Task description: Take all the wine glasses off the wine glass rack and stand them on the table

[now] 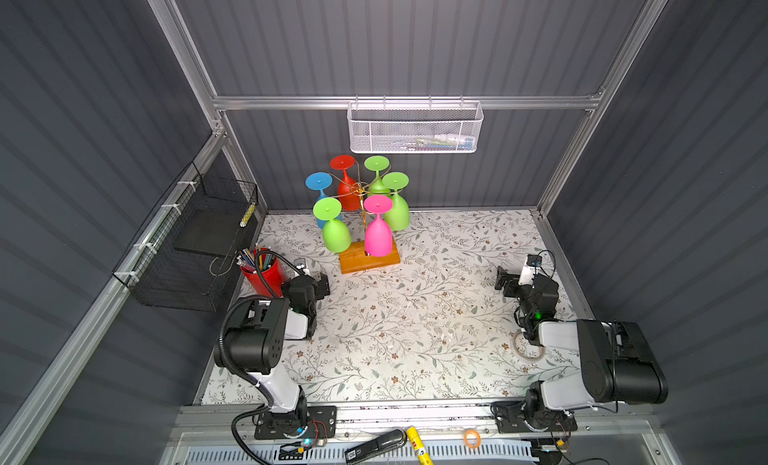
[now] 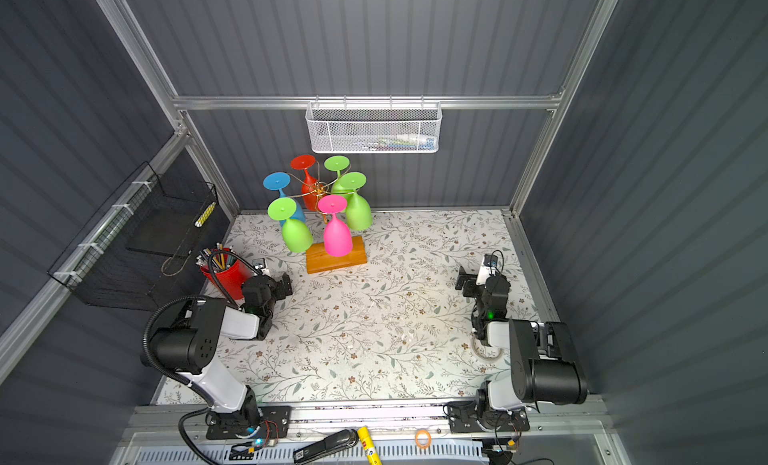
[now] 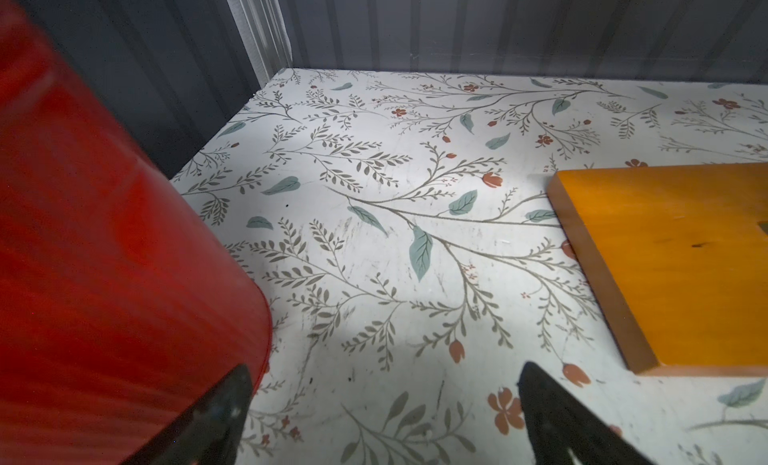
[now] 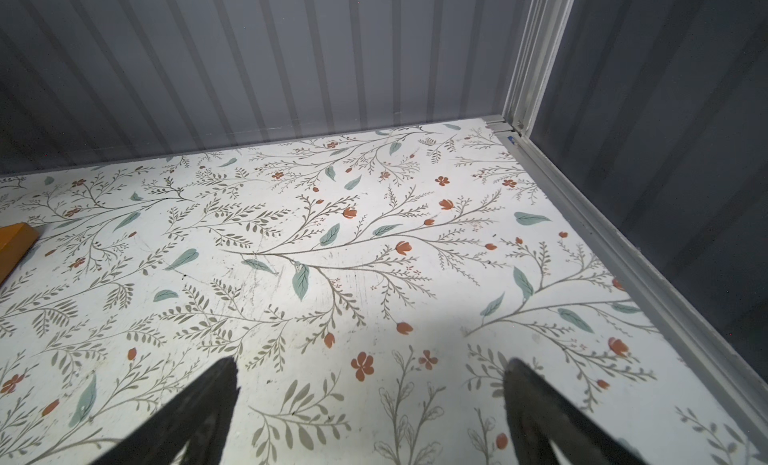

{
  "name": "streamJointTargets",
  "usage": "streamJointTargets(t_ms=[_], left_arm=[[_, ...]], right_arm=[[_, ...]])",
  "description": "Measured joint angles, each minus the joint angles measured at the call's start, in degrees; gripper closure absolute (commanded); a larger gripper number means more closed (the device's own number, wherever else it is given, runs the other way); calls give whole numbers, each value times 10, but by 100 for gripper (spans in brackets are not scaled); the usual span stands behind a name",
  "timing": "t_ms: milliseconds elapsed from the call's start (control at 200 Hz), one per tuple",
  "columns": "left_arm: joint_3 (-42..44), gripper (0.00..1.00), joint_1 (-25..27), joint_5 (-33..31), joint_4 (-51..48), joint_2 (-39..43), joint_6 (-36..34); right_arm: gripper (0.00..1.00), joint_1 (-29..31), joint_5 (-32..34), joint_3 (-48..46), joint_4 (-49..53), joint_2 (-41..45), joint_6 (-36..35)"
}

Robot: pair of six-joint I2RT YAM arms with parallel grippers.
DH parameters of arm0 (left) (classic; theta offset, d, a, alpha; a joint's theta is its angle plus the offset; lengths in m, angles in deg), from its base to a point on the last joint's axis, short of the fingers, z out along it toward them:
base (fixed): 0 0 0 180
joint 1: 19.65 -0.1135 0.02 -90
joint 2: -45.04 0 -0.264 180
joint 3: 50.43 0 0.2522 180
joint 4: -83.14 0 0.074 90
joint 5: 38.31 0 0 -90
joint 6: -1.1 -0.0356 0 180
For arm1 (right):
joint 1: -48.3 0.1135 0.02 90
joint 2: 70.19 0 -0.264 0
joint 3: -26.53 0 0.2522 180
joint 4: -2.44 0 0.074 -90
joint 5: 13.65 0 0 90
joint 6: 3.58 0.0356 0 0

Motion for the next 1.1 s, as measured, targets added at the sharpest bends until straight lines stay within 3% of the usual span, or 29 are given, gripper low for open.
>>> streamJointTargets(t_ms=[410, 605, 760, 1096], left_arm=[[6, 2, 4, 9, 14, 0, -10], [8, 2, 8, 9, 3, 11, -13], [4, 2, 17, -7, -44, 56, -15], [-68, 2, 67, -117, -217, 187, 17]], right_arm=[[1, 30, 48, -17, -27, 3, -10], [1, 39, 80, -32, -27, 53, -11], [1, 53, 110, -32, -25, 73, -20], [1, 108, 204, -31, 0, 99, -47]])
